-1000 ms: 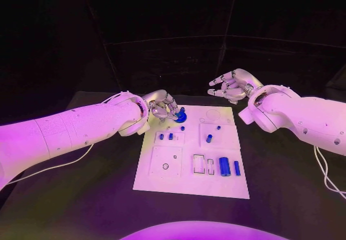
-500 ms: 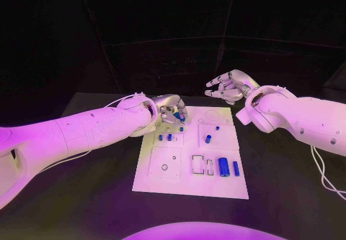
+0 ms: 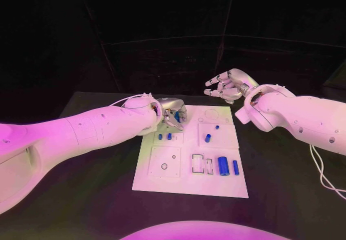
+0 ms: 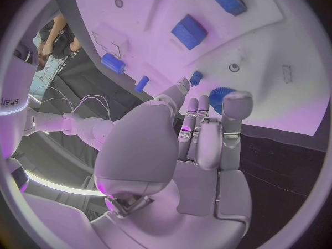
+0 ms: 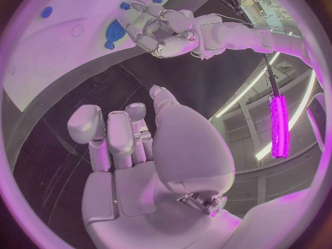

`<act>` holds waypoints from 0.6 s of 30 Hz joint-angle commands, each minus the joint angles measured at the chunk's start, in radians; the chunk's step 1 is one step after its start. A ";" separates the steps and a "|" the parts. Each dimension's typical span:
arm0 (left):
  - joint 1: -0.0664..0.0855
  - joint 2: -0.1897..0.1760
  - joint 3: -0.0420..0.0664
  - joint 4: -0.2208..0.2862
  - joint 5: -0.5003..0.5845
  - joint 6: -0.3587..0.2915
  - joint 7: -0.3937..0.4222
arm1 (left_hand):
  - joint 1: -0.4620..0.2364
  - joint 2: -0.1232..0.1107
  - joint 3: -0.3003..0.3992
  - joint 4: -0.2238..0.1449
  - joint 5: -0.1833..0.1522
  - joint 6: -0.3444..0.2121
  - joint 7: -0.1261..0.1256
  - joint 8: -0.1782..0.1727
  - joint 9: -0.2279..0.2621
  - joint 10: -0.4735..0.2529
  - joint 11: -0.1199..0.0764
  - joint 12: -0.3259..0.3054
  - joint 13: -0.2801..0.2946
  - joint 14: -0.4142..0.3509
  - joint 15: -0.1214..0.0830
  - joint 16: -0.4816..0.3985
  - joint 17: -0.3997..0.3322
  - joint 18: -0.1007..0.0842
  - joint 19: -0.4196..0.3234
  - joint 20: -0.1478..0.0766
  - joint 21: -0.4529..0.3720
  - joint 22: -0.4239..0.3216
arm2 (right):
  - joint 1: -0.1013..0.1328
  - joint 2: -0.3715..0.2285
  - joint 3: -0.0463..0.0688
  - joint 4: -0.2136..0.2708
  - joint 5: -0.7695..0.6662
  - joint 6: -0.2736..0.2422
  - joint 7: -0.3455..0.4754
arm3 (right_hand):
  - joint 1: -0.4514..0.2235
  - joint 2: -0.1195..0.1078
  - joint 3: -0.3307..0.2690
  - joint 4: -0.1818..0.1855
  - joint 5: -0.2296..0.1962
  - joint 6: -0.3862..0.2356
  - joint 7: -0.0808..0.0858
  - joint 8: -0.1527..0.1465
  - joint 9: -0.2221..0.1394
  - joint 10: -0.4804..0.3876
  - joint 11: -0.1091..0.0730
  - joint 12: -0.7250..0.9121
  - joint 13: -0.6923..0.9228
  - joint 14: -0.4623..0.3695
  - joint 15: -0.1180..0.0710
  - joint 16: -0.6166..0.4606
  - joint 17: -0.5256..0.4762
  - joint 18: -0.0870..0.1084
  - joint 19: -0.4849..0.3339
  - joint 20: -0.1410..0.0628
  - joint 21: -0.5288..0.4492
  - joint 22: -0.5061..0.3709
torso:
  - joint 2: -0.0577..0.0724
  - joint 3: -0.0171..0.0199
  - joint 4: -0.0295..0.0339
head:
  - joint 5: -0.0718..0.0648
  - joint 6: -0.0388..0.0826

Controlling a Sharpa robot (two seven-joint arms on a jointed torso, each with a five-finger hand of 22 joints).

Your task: Assemble the parts on the task board

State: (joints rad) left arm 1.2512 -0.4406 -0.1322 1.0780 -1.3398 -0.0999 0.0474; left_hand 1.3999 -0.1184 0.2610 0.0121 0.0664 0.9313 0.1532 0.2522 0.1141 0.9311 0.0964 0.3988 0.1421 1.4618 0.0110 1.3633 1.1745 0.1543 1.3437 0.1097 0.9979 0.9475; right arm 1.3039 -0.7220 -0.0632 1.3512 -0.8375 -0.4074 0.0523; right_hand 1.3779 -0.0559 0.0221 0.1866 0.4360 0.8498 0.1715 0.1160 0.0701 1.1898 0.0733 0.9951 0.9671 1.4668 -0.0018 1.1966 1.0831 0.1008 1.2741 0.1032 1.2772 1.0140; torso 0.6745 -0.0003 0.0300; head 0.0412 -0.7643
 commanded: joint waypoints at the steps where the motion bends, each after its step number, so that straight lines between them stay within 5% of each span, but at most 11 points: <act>1: 0.001 0.008 0.000 -0.008 -0.044 0.052 -0.043 | -0.013 0.001 0.000 -0.009 -0.002 0.011 0.001 -0.006 -0.003 0.011 -0.001 -0.004 -0.004 0.014 -0.001 0.006 0.001 -0.019 0.011 0.000 0.009 0.007 | 0.002 0.000 0.001 0.003 -0.002 0.003 0.000 | 0.009 0.000 -0.004 -0.003 0.003 0.000 -0.006 0.006 0.000 -0.010 0.000 -0.007 -0.001 0.010 -0.006 -0.006 -0.001 0.012 -0.006 -0.003 -0.005 -0.001 | 0.000 -0.0004 0.0014 | 0.002 0.000; 18: -0.001 0.029 0.000 -0.031 -0.067 0.087 -0.073 | -0.012 0.018 0.012 -0.021 -0.001 0.050 -0.008 -0.010 -0.014 0.055 -0.011 0.001 -0.023 0.020 -0.010 0.011 -0.001 -0.025 0.026 -0.007 0.040 0.042 | 0.002 0.003 0.001 -0.004 -0.001 0.000 0.003 | 0.013 0.002 -0.003 -0.005 0.004 0.000 -0.006 0.006 0.000 -0.011 0.000 -0.009 -0.003 0.010 -0.006 -0.006 -0.001 0.012 -0.006 -0.003 -0.006 -0.002 | -0.001 -0.0001 0.0021 | 0.002 -0.003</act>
State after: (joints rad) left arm 1.2495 -0.4128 -0.1321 1.0485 -1.3915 -0.0372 -0.0093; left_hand 1.3917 -0.1101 0.2725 -0.0047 0.0665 0.9760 0.1447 0.2485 0.1013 0.9814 0.0854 0.3989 0.1201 1.4654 0.0073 1.3704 1.1732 0.1391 1.3643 0.1034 1.0341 0.9879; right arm 1.3040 -0.7205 -0.0632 1.3471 -0.8377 -0.4076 0.0510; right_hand 1.3817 -0.0521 0.0221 0.1866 0.4360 0.8498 0.1715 0.1160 0.0700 1.1822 0.0733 0.9901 0.9643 1.4668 -0.0018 1.1966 1.0832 0.1008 1.2741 0.1032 1.2772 1.0127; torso 0.6738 -0.0009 0.0317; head 0.0444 -0.7668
